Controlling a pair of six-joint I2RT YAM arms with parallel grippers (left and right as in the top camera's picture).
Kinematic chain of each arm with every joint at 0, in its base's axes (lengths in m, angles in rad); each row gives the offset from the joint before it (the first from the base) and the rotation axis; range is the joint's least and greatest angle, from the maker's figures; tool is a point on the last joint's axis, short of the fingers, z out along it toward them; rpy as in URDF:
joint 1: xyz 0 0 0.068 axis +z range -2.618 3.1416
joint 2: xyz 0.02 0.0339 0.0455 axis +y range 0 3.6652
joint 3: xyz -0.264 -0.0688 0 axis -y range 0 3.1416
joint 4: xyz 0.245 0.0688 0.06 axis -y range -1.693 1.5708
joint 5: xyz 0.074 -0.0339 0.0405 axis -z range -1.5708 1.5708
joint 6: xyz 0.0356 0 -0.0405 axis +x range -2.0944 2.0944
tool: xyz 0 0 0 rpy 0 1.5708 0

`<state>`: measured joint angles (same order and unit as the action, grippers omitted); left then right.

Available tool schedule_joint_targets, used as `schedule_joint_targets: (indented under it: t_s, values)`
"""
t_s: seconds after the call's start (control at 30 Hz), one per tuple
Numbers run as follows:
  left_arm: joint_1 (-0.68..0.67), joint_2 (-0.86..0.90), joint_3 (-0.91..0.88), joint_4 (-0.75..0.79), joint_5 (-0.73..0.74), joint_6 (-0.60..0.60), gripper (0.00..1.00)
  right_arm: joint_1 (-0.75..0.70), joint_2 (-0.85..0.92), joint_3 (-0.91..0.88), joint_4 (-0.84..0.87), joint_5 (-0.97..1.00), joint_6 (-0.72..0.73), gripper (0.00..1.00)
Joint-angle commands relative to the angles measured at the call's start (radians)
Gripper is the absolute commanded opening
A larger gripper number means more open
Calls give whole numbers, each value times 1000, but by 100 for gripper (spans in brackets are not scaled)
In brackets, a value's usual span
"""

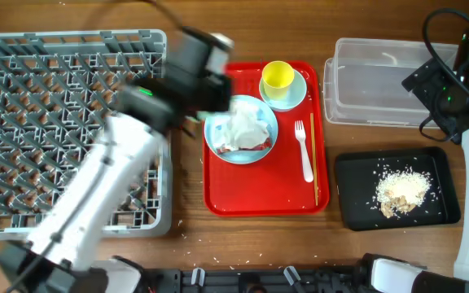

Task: Sort waste into correct bins and load items into the dishwasher rack
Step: 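Carry the mint bowl to the dish rack and set it down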

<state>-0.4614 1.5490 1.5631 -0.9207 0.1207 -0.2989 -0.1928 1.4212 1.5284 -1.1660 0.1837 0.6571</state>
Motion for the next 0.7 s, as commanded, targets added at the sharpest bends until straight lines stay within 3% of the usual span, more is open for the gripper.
schedule_joint_targets:
  t_s: [0.0,0.13,0.3,0.43,0.67]
  values:
    - [302,-5,14,67,348,84,4,-2,-9,15,2,3,0,100]
    - [665,72,14,192,637,83,4,-2,-9,15,2,3,0,100]
    - [890,232,14,405,1003,67,4,-2,-9,15,2,3,0,100]
    - [1015,346,14,486,1064,-102,4,-2,-9,15,2,3,0,100]
    - [1087,528,14,525,1201,-102,4,-2,-9,15,2,3,0,100]
